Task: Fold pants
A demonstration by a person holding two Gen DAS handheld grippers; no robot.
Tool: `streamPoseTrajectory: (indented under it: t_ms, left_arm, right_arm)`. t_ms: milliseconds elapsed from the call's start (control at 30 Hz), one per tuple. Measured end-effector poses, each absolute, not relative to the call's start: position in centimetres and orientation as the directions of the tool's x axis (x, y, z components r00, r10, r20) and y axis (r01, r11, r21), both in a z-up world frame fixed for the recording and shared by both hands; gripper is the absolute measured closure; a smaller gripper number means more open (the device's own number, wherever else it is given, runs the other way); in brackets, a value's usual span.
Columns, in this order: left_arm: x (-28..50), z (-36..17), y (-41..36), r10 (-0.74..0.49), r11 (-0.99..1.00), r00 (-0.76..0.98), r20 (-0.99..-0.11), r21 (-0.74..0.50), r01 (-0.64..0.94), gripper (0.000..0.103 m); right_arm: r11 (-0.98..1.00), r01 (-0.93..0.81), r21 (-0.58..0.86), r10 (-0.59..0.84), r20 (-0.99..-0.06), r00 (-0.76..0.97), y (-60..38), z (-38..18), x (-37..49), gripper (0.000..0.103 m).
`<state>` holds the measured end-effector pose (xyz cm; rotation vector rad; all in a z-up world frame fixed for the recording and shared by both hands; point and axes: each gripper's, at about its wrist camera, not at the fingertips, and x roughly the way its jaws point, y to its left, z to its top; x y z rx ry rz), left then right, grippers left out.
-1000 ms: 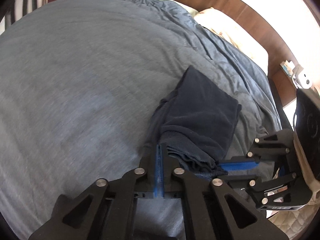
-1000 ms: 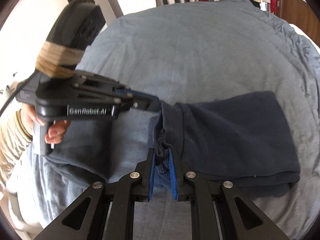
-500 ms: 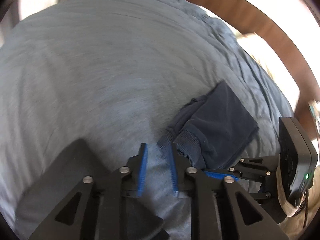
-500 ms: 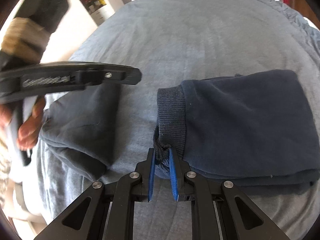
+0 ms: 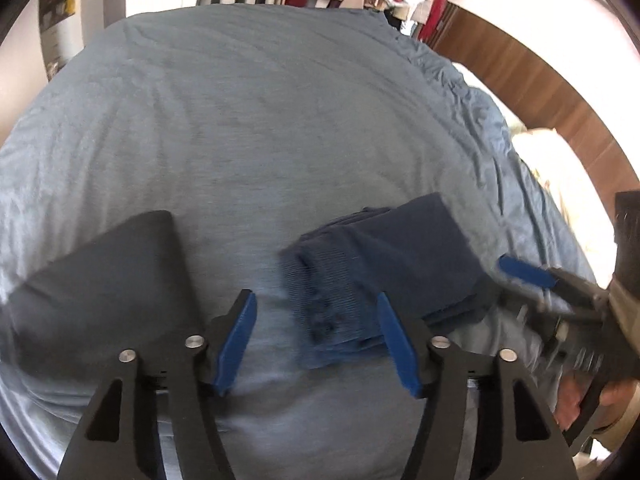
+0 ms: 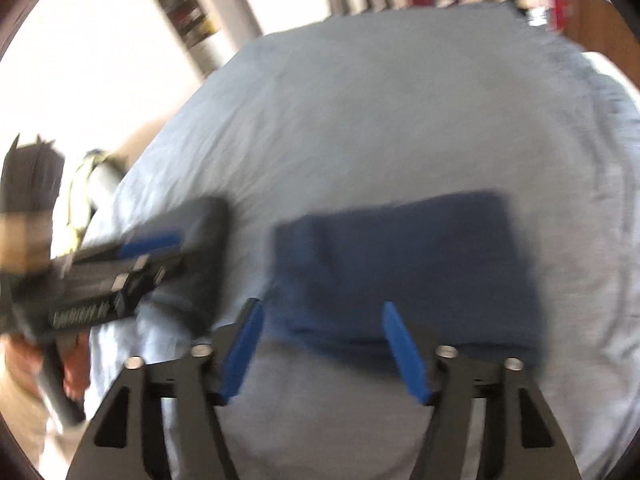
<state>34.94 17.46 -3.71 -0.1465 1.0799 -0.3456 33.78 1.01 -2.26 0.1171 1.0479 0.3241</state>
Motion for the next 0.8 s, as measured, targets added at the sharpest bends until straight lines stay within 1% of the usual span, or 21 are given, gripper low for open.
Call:
streamPoseTrajectory:
  t_ms: [100,167,300,467,533,800]
  left_arm:
    - [35.2,-4.8,15.8,-0.316,0.949,0.438,-0.842,-0.271,0.163,0.037]
    - [35.6,-5.6,15.1,-0.283,0.959,0.442,-0.852,-0.250,0.131,0.037]
    - [36.2,-6.8,14.3,-0.214,0.977,0.464,-0.860,-0.201,0.078,0.033]
    - [37.0,-8.3,15.0,-0.218,0.968,0.447,-0.868,-0.249,-0.012,0.031]
    - [37.4,-9.0,14.9,-0.232,0.964,0.436,-0.870,-0.266,-0.018,0.031]
    - [38.7,-11.8,13.9,-0.213,0.969,0.379,-0.901,-0.243,-0.032,0.031]
  right_arm:
    - [0.976,-0.098,0.192,0.214,-0.813,0.542,-3.1,-1.4,34.5,0.031]
    - [0.984,-0.013,0.176,0.152,-0.808,0.570,-5.6,-1.7,35.2,0.031]
    - [0.980,0.066,0.186,0.114,-0.808,0.578,-8.0,-3.3,36.6,0.031]
    - [0.976,0.103,0.190,0.105,-0.836,0.539,-9.4,-6.0,37.6,0.030]
    - [0.978,0.103,0.182,0.104,-0.850,0.516,-9.8,-6.9,38.0,0.031]
    - [0.975,0.086,0.206,0.142,-0.871,0.471,-11.1,-9.0,39.4,0.031]
